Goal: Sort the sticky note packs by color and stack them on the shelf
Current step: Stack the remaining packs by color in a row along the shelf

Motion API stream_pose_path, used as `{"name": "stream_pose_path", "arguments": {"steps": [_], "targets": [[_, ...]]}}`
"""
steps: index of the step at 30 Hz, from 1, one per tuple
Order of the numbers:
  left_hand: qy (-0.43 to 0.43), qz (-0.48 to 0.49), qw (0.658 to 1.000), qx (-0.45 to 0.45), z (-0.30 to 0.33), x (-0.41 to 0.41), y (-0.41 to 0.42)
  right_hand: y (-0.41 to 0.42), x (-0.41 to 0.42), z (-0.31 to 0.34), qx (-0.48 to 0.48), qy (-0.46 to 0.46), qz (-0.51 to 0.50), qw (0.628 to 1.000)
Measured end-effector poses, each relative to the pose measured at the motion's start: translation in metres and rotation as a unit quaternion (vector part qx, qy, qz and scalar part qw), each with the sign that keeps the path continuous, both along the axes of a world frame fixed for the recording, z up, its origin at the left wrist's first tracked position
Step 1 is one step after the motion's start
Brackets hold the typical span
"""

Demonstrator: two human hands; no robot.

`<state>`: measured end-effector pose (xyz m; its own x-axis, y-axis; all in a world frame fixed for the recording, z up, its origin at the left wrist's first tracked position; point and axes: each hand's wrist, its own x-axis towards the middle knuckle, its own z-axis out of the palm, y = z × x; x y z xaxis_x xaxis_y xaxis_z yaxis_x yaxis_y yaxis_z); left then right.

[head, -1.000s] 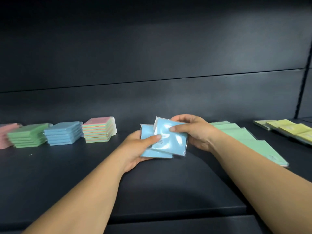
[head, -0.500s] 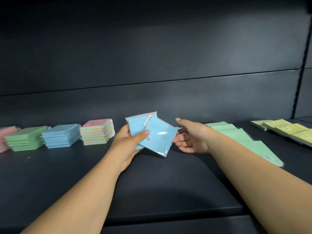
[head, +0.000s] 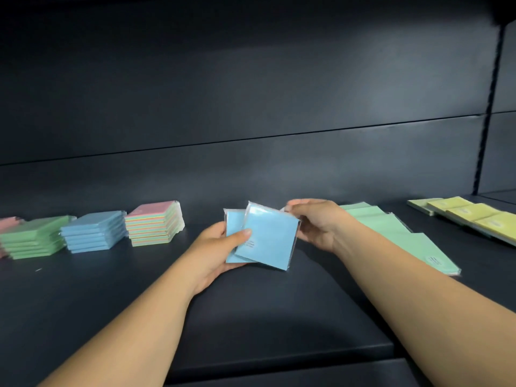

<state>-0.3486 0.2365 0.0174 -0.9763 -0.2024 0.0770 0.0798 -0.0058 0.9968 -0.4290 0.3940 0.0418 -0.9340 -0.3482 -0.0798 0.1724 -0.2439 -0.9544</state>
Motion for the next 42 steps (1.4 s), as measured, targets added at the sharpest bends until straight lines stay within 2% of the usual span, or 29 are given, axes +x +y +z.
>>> {"name": "stream_pose_path", "arguments": {"steps": [3,5,11,15,18,21,23,25,27,34,38,42], "targets": [[-0.024,-0.021,0.999,0.025,-0.001,-0.001,0.001,-0.001,0.002,0.003,-0.095,0.023,-0.038,0.994],[-0.026,-0.035,0.998,0.033,0.000,-0.002,0.004,-0.006,0.006,0.003,-0.113,0.053,-0.055,0.991],[-0.002,-0.024,1.000,0.020,-0.002,-0.008,0.012,-0.027,0.017,-0.002,-0.063,0.133,-0.085,0.986],[-0.014,0.010,0.998,0.057,-0.002,-0.010,0.011,-0.026,0.015,-0.005,-0.035,0.182,-0.145,0.972],[-0.032,0.052,0.994,0.086,-0.002,-0.009,0.010,-0.029,0.010,-0.009,-0.031,0.187,-0.154,0.970],[-0.018,0.062,0.993,0.099,0.001,-0.007,0.009,-0.033,0.004,-0.015,-0.003,0.113,-0.110,0.987],[-0.002,0.059,0.993,0.107,0.003,-0.006,0.009,-0.031,0.005,-0.015,0.004,0.033,-0.026,0.999],[0.008,0.049,0.994,0.102,0.005,-0.005,0.009,-0.029,0.008,-0.014,0.018,0.005,0.035,0.999],[0.005,0.037,0.995,0.090,0.005,-0.005,0.010,-0.027,0.008,-0.013,0.009,0.016,0.039,0.999],[-0.050,0.030,0.993,0.104,0.002,-0.005,0.010,-0.026,0.007,-0.010,-0.110,0.041,0.039,0.992],[-0.055,0.026,0.996,0.069,0.003,-0.004,0.011,-0.022,0.006,-0.004,-0.150,0.064,0.030,0.986],[-0.027,0.031,0.998,0.037,0.003,-0.005,0.012,-0.022,0.007,-0.004,-0.120,0.128,0.050,0.983]]}}
